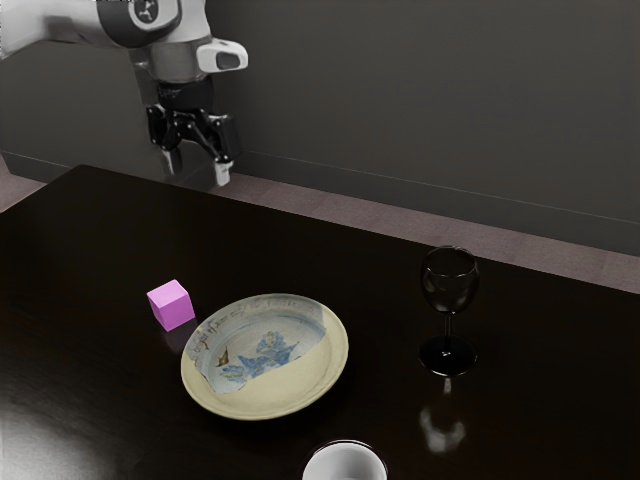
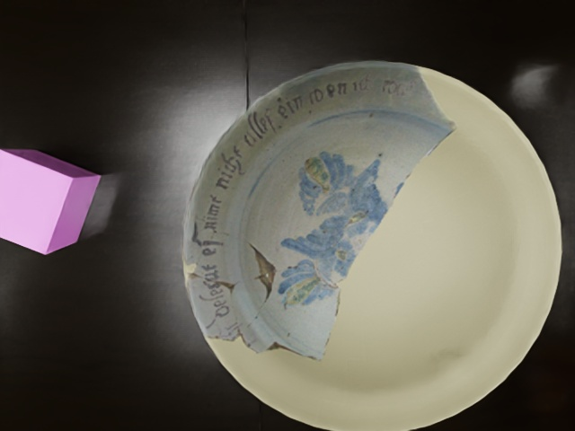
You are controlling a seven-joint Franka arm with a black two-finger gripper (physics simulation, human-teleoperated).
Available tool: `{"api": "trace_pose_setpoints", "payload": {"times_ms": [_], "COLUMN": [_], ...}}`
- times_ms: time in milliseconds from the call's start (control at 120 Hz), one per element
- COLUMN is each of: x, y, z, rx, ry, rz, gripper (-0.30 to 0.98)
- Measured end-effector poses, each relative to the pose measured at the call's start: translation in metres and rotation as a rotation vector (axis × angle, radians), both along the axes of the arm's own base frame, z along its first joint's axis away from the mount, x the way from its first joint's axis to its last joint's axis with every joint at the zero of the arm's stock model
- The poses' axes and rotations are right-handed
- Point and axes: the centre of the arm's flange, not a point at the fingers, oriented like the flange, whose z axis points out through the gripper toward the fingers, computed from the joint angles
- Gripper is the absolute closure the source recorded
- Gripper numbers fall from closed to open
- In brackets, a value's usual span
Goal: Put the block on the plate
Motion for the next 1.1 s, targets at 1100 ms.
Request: {"api": "trace_pose_setpoints", "payload": {"times_ms": [1100], "x": [0.071], "y": [0.149], "z": [-0.2], "rx": [0.055], "ry": [0.046], "rz": [-0.079], "gripper": [0.0]}}
